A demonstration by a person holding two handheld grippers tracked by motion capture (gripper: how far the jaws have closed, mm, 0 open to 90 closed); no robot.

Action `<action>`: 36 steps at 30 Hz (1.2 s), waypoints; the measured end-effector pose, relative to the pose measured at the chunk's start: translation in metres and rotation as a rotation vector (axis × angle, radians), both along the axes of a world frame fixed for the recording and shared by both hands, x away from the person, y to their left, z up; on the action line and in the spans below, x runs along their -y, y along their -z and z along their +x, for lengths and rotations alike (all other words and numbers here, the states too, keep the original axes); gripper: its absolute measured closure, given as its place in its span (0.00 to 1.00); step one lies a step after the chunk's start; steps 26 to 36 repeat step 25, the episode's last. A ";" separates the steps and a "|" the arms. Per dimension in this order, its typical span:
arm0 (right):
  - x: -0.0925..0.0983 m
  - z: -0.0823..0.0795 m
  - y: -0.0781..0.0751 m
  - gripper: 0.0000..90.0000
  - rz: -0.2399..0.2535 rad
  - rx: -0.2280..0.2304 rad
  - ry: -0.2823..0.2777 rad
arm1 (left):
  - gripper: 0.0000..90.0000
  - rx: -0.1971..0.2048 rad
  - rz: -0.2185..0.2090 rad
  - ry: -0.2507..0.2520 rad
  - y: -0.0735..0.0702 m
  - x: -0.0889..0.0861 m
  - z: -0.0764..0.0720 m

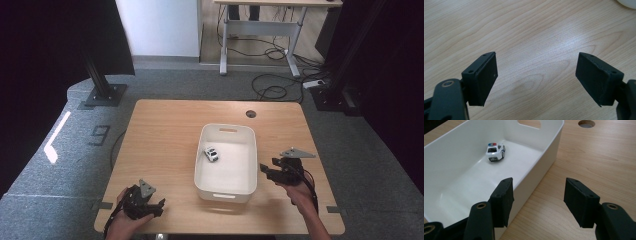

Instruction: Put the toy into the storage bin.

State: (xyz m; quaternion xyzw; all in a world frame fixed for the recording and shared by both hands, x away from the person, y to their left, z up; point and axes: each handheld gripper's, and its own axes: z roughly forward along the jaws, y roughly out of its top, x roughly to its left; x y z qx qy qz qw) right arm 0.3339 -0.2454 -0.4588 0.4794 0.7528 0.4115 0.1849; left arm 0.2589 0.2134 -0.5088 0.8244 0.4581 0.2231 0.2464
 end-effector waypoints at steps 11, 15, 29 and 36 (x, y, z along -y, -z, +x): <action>0.019 -0.013 0.004 0.44 0.014 0.004 0.028 | 0.21 -0.001 0.002 -0.003 0.000 0.000 0.000; 0.024 -0.016 0.006 0.44 0.013 0.003 0.037 | 0.21 -0.003 0.005 -0.001 0.001 0.001 0.001; 0.035 -0.021 0.011 0.43 0.019 -0.001 0.058 | 0.20 -0.009 0.007 0.003 0.003 0.004 0.004; 0.035 -0.021 0.011 0.43 0.019 -0.001 0.058 | 0.20 -0.009 0.007 0.003 0.003 0.004 0.004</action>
